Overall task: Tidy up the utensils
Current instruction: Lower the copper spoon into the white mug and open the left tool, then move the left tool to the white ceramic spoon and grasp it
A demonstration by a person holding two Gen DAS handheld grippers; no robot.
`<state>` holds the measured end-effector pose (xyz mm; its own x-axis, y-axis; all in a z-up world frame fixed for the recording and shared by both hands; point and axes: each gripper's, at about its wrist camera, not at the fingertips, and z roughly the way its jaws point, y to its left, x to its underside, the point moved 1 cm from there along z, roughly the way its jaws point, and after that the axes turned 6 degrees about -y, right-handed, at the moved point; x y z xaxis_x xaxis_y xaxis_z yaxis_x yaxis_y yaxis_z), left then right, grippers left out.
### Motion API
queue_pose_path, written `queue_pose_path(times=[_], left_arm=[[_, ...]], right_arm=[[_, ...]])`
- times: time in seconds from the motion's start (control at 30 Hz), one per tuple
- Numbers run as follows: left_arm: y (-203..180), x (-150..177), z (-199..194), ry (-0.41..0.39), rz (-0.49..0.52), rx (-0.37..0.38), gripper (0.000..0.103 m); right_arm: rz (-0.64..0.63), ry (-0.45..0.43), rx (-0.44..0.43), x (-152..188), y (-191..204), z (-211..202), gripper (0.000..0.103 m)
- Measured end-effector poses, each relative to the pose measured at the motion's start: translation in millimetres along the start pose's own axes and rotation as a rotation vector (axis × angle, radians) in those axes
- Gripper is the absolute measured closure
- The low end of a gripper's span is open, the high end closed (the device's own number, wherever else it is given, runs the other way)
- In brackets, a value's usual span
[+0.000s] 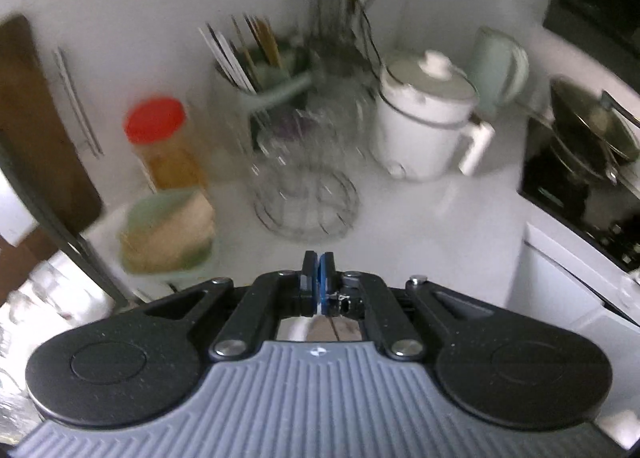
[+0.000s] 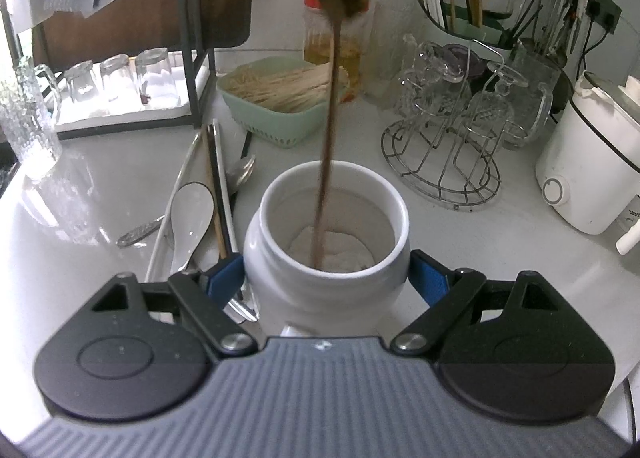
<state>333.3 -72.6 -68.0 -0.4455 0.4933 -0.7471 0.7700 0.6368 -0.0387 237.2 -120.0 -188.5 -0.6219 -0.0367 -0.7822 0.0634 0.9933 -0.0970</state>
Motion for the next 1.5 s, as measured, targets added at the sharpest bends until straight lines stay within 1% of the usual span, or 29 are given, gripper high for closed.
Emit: queue_pose_path(times=[0.23, 0.33, 0.43, 0.53, 0.63, 0.83, 0.9, 0.97, 1.0, 1.07, 1.23, 1.3, 1.4, 1.5], left_arm=[[1, 4, 16, 0.153, 0.019, 0.077, 0.102], [4, 5, 22, 0.217, 0.005, 0.115, 0.102], [8, 8, 32, 0.284, -0.032, 0.148, 0.101], [9, 12, 41, 0.317, -0.045, 0.154, 0.101], [12, 15, 44, 0.324, -0.058, 0.16, 0.101], [24, 13, 41, 0.296, -0.126, 0.162, 0.101], [26, 11, 39, 0.287, -0.123, 0.148, 0.091], [29, 9, 33, 0.254, -0.131, 0.14, 0.067], [31, 8, 29, 0.226, -0.139, 0.136, 0.064], [36, 8, 19, 0.175, -0.157, 0.123, 0.063], [50, 15, -7, 0.068, -0.246, 0.062, 0.063], [56, 21, -19, 0.025, -0.276, 0.022, 0.063], [64, 34, -32, -0.033, -0.308, -0.042, 0.063], [71, 52, -39, -0.072, -0.357, -0.103, 0.063]], right_arm=[[0.004, -0.007, 0.003, 1, 1, -1, 0.013], [0.004, -0.013, 0.002, 2, 0, -1, 0.013], [-0.001, -0.015, 0.001, 3, -1, -2, 0.013], [-0.006, -0.012, -0.002, 3, -1, -2, 0.013], [-0.003, -0.005, -0.004, 1, -1, -1, 0.013], [0.004, 0.001, -0.002, -1, 0, 0, 0.013], [0.008, 0.009, 0.0, -2, 0, 1, 0.013], [0.011, 0.012, 0.002, -3, 0, 1, 0.013], [0.015, 0.013, 0.003, -3, 0, 1, 0.013], [0.02, 0.013, 0.002, -3, -1, 1, 0.013], [0.048, 0.017, -0.016, -2, -5, 2, 0.013], [0.078, 0.021, -0.026, -1, -8, 3, 0.014], [0.079, 0.015, -0.03, 0, -9, 2, 0.014], [0.089, 0.013, -0.024, 1, -9, 1, 0.014]])
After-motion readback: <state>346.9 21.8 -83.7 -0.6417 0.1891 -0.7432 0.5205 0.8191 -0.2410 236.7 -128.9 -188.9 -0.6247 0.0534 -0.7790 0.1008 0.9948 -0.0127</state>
